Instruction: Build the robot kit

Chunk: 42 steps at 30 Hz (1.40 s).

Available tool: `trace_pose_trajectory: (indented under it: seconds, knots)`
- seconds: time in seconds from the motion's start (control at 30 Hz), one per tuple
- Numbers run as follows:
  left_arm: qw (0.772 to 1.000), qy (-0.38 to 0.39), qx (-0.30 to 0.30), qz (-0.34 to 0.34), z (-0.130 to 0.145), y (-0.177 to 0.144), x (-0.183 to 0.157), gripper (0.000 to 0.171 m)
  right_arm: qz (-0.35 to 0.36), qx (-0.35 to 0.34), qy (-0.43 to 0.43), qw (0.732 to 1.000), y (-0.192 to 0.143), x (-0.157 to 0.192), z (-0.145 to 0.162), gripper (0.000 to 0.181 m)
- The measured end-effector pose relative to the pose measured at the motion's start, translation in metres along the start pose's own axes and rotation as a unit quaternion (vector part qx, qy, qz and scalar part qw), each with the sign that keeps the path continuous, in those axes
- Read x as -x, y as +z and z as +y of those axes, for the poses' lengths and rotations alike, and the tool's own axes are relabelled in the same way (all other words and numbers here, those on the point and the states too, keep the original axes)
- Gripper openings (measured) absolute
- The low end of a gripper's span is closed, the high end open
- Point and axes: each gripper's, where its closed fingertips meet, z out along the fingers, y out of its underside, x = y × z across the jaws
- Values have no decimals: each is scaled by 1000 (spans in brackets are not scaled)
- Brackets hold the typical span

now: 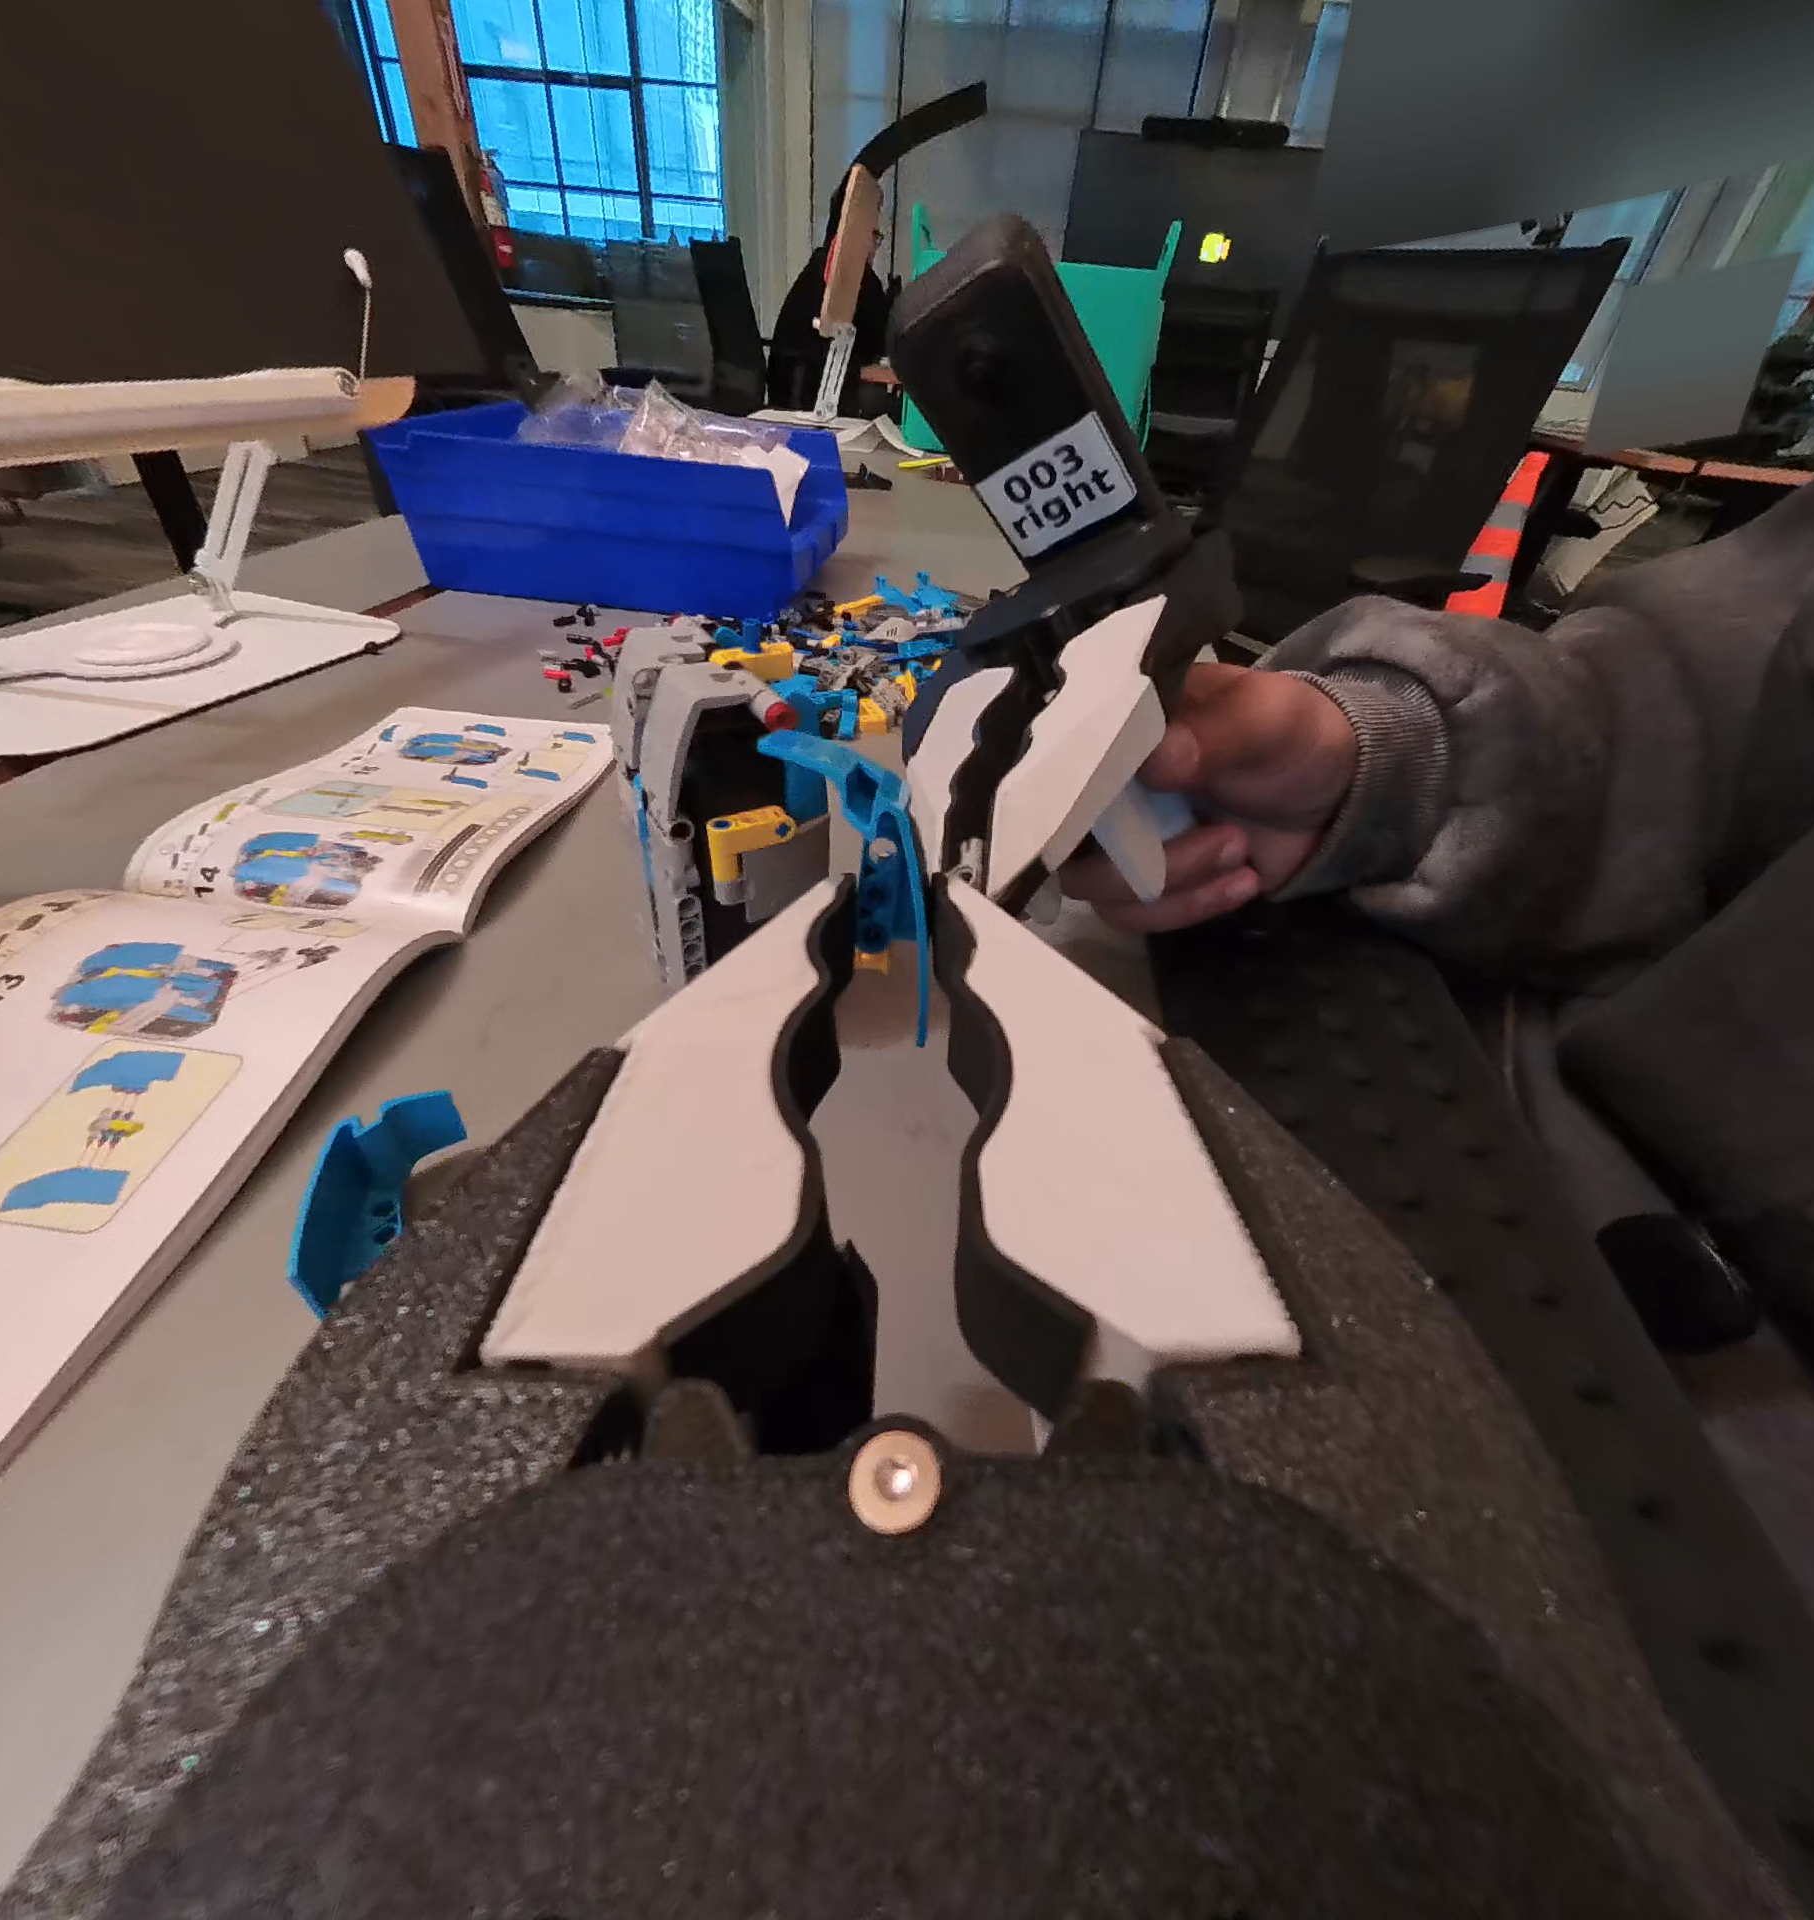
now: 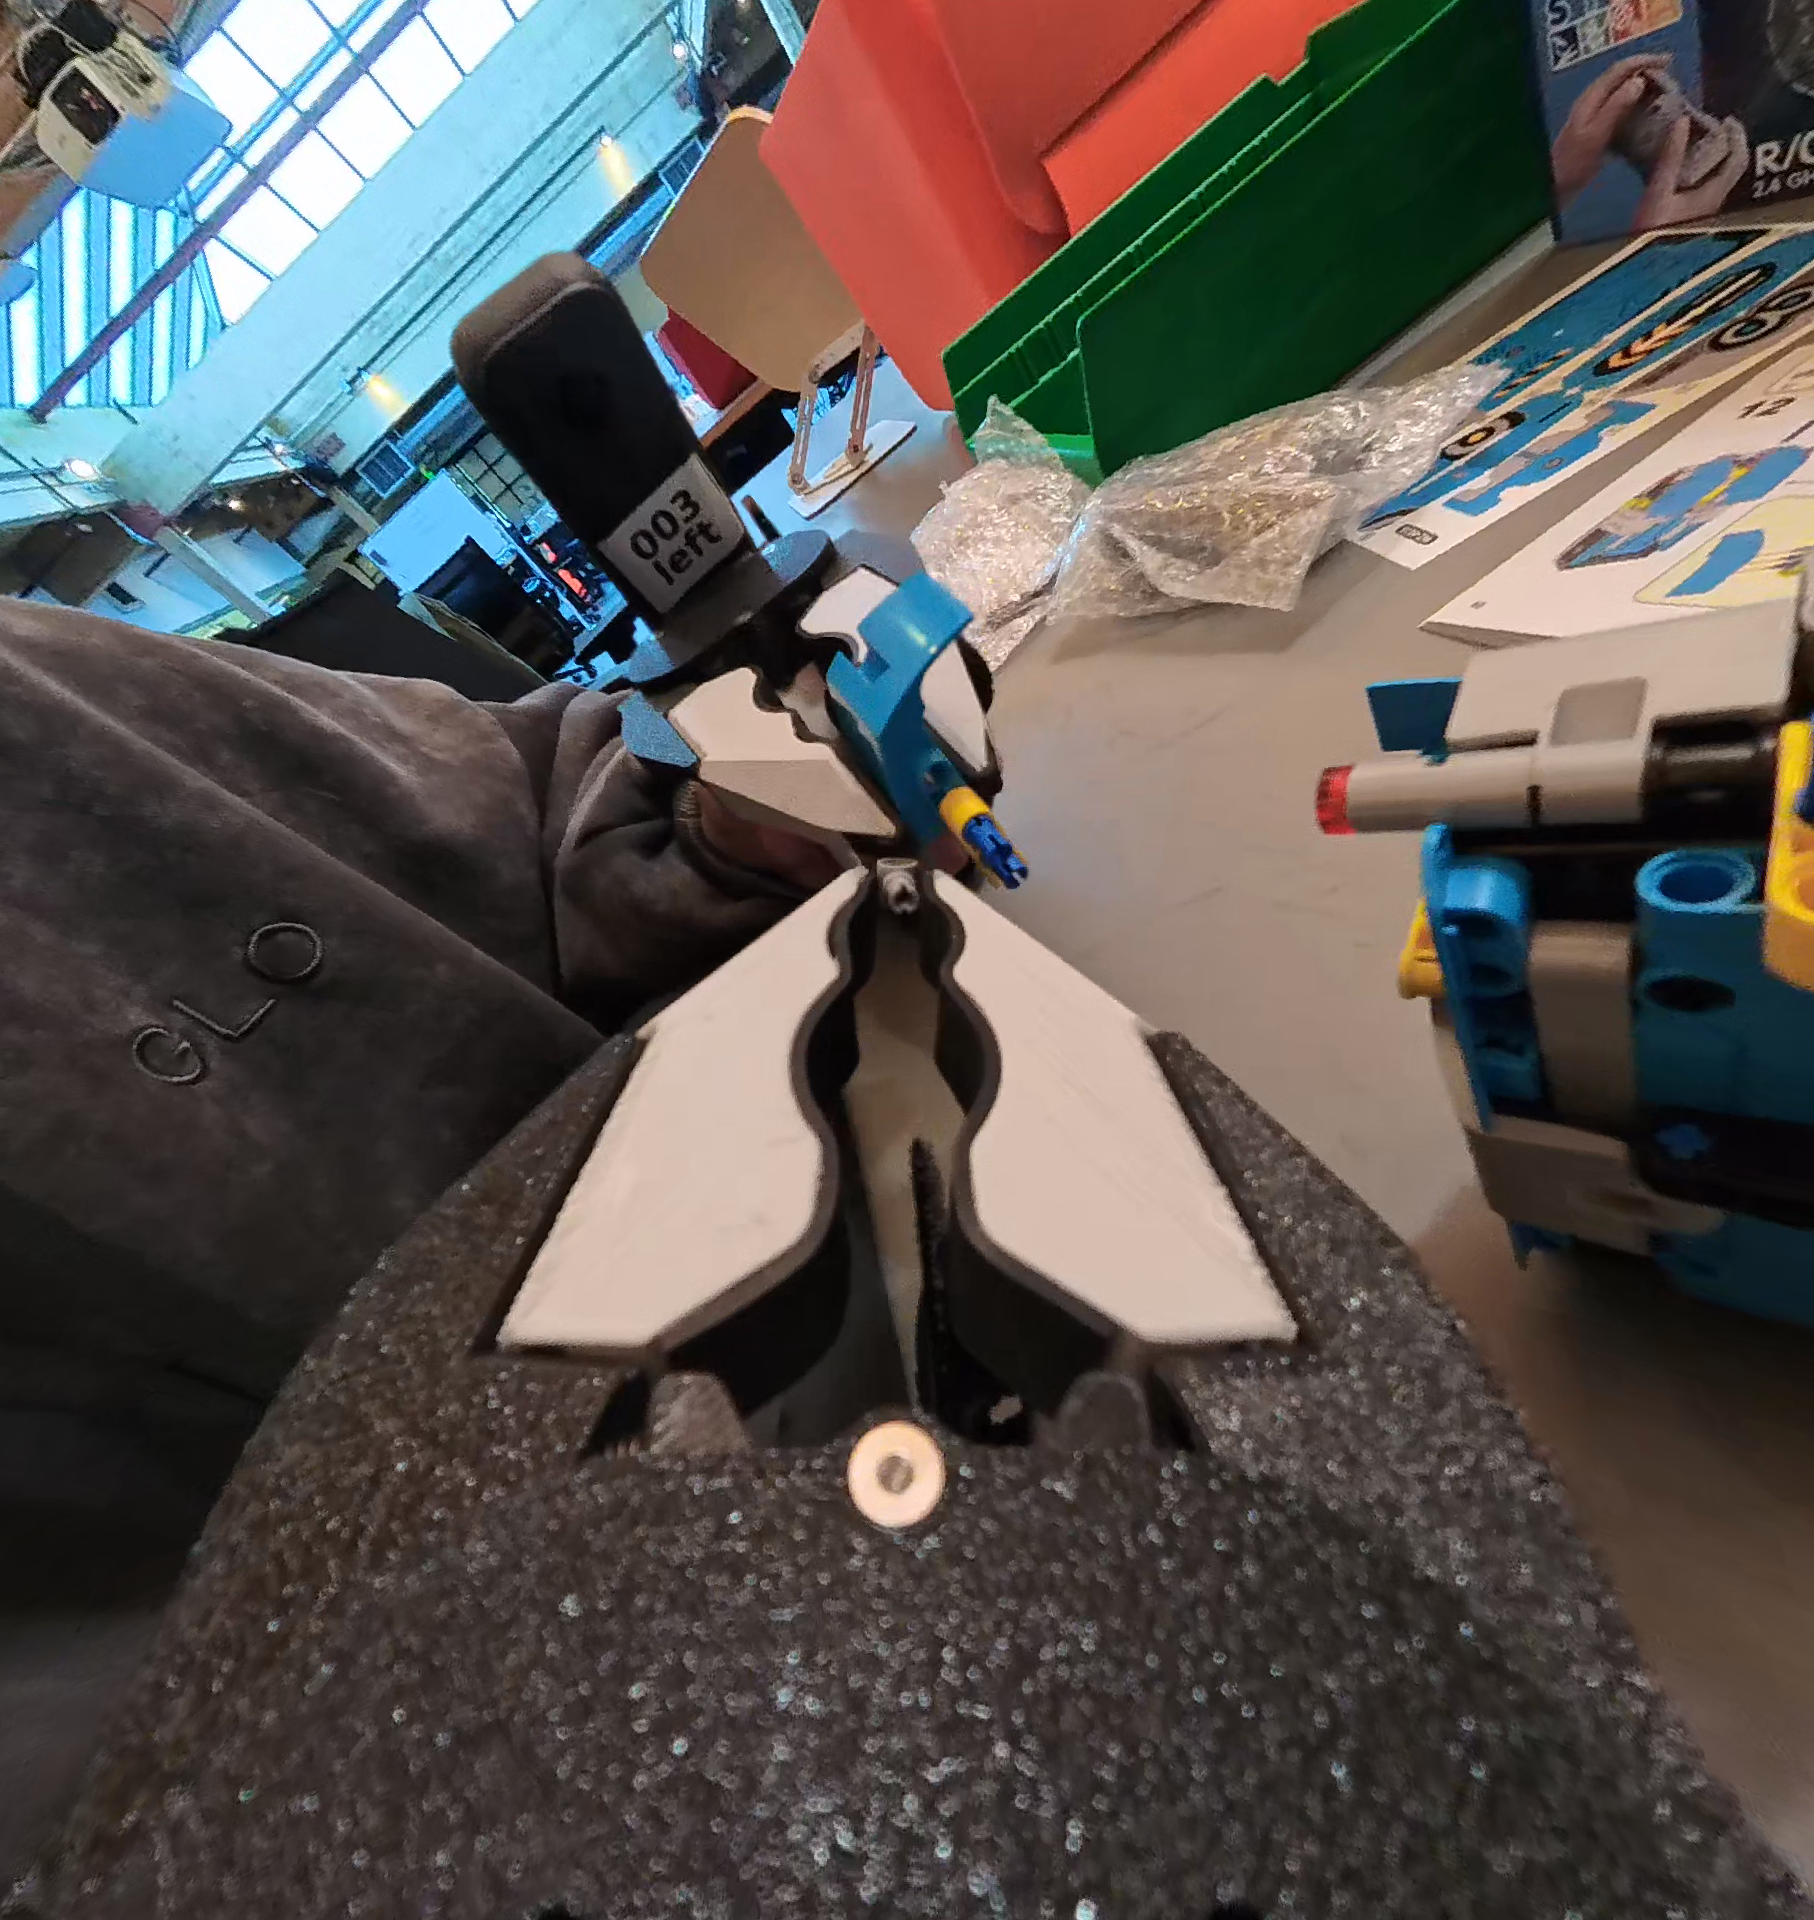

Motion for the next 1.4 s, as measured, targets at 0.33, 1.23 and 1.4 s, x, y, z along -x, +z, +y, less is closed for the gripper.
trace_pose_trajectory:
  seconds: [0.33, 1.23, 1.4]
  knots:
    - [997, 69, 9, -21, 3, 2, -6, 13, -38, -17, 51, 998, -2, 3, -3, 6]
    - [995, 75, 60, -12, 19, 6, -5, 13, 148, 96, -174, 969, 9, -16, 22, 6]
    - [1000, -11, 5, 10, 1, -1, 0, 13, 134, 47, -187, 972, 4, -6, 5, 7]
